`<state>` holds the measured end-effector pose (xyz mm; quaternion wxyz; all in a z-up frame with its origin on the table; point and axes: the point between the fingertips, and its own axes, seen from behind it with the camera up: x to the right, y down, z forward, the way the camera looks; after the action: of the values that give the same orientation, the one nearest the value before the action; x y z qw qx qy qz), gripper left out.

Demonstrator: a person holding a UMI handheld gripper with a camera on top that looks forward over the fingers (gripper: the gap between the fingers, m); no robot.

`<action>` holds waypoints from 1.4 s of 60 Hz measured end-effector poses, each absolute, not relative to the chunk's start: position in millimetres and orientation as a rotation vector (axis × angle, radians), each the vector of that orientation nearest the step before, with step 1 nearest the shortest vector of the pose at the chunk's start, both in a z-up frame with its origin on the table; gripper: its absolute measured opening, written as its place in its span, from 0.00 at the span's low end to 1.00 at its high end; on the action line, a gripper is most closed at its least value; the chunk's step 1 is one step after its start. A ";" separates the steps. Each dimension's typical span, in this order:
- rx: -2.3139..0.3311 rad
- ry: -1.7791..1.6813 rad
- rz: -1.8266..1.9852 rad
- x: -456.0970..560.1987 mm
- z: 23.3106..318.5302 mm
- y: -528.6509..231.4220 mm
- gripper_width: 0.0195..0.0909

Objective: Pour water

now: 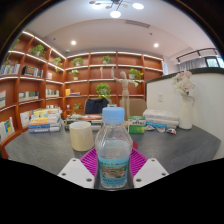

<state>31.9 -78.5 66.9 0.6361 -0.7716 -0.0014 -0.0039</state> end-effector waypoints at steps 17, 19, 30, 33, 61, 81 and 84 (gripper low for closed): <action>-1.768 -0.023 -0.013 29.0 65.4 -78.6 0.15; -1.770 -0.022 -0.010 28.7 65.6 -78.8 0.15; -1.789 -0.112 -0.051 25.4 76.9 -71.1 0.15; -1.782 -0.176 -0.124 29.6 85.3 -63.6 0.15; -1.550 -0.958 -0.993 54.4 107.7 48.1 0.15; -0.994 -1.387 -1.546 21.1 161.9 85.4 0.15; -0.912 -1.427 -1.602 14.4 165.9 88.8 0.15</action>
<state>14.4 88.8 165.9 0.3940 -0.3594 -0.5626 -0.6317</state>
